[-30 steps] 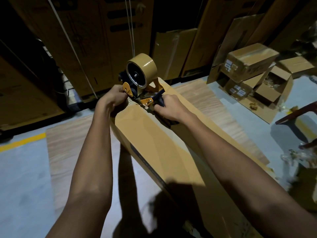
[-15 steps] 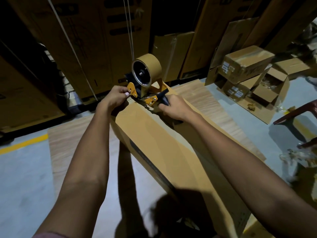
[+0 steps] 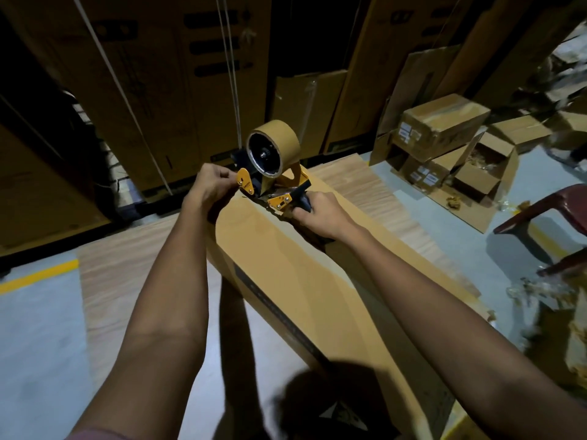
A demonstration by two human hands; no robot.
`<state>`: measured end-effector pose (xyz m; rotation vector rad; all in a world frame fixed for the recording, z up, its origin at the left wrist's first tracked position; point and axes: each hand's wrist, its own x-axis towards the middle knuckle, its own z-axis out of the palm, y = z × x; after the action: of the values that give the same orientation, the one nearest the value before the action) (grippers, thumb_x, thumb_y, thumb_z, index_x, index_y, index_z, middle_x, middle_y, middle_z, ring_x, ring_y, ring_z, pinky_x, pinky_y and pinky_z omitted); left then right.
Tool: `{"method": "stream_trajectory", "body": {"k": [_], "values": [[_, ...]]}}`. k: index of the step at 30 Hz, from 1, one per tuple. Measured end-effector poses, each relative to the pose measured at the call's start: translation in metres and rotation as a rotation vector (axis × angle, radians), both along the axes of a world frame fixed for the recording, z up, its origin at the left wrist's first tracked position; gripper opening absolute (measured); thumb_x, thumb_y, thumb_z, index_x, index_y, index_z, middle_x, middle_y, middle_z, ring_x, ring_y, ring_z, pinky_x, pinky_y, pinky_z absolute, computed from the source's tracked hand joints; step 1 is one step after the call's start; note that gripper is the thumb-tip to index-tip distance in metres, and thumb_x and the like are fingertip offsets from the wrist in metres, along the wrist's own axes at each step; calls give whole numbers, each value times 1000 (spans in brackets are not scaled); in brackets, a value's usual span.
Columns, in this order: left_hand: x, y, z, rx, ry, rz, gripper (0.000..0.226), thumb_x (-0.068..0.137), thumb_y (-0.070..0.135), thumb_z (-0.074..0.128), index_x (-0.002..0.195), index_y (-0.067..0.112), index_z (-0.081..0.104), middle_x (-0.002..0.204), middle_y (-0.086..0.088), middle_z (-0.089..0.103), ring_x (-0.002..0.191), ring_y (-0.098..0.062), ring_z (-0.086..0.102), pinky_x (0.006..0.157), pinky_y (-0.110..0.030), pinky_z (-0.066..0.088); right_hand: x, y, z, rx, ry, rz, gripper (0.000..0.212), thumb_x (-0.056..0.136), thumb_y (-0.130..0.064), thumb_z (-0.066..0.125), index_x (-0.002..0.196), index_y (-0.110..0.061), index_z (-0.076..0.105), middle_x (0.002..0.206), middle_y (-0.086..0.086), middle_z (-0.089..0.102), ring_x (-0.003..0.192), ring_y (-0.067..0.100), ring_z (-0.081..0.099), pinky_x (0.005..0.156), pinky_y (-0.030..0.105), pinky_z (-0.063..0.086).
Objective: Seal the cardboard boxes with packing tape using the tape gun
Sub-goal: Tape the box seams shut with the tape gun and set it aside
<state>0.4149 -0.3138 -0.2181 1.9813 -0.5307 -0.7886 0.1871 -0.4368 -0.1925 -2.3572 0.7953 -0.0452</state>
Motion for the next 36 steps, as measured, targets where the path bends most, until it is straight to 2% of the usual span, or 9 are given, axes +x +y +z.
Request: {"method": "stream_trajectory", "body": {"k": [4, 9, 12, 15, 19, 23, 28, 32, 36], "values": [[1, -4, -3, 33, -66, 37, 34, 96, 17, 68, 62, 17, 67, 60, -3, 63, 56, -18, 57, 50, -25, 46, -3, 5, 3, -2, -19, 13, 34, 96, -26, 63, 69, -24, 43, 66, -2, 46, 60, 15, 43, 54, 34, 30], [3, -2, -12, 69, -135, 61, 20, 87, 35, 69, 68, 35, 74, 73, 5, 73, 85, -27, 73, 85, -52, 60, -23, 6, 0, -5, -31, -9, 32, 97, -25, 63, 71, -28, 44, 69, -3, 48, 61, 13, 44, 55, 31, 30], [-8, -2, -1, 121, -241, 60, 22, 90, 31, 66, 69, 26, 70, 81, 9, 71, 90, -19, 68, 92, -45, 54, -27, 7, -7, -27, -22, -13, 26, 96, -29, 64, 74, -29, 49, 71, -2, 52, 64, 15, 48, 56, 33, 32], [-22, -11, -1, 220, -406, 127, 22, 90, 20, 69, 70, 25, 62, 86, 3, 68, 92, -19, 57, 97, -45, 35, -23, 7, -10, -32, 4, -28, 24, 95, -31, 64, 75, -26, 51, 72, -1, 54, 67, 18, 51, 56, 33, 34], [-27, -17, -5, 253, -448, 222, 21, 86, 20, 74, 70, 26, 62, 86, 4, 67, 91, -20, 58, 100, -46, 32, -26, 9, -12, -24, -26, -40, 17, 94, -32, 64, 96, -15, 62, 76, -1, 56, 71, 20, 54, 59, 36, 39], [-20, -15, -4, 198, -381, 195, 6, 84, 30, 78, 82, 26, 74, 88, 8, 68, 91, -16, 55, 106, -51, 36, -37, 8, -6, -26, -47, -36, 22, 95, -30, 65, 78, -27, 52, 74, -1, 55, 65, 15, 50, 57, 32, 36], [-24, -12, -7, 151, -448, 126, 19, 82, 42, 79, 86, 24, 75, 90, 7, 69, 91, -16, 53, 97, -48, 32, -63, 8, -12, -12, -22, -41, 28, 92, -38, 65, 72, -27, 49, 67, -1, 52, 61, 17, 47, 56, 34, 32], [-31, -11, -10, 278, -664, 44, 31, 90, 46, 69, 113, 25, 72, 100, -1, 73, 106, -24, 61, 98, -47, 31, -57, 5, -11, 24, 20, -68, 30, 91, -39, 65, 71, -22, 50, 68, 2, 53, 63, 21, 49, 57, 34, 32], [-46, -14, -14, 382, -837, -28, 55, 98, 49, 56, 145, 22, 49, 130, -11, 66, 139, -31, 40, 110, -54, 25, -58, 4, -11, 57, 24, -97, 35, 90, -41, 65, 71, -15, 50, 69, 6, 55, 63, 23, 50, 57, 34, 32]]}}
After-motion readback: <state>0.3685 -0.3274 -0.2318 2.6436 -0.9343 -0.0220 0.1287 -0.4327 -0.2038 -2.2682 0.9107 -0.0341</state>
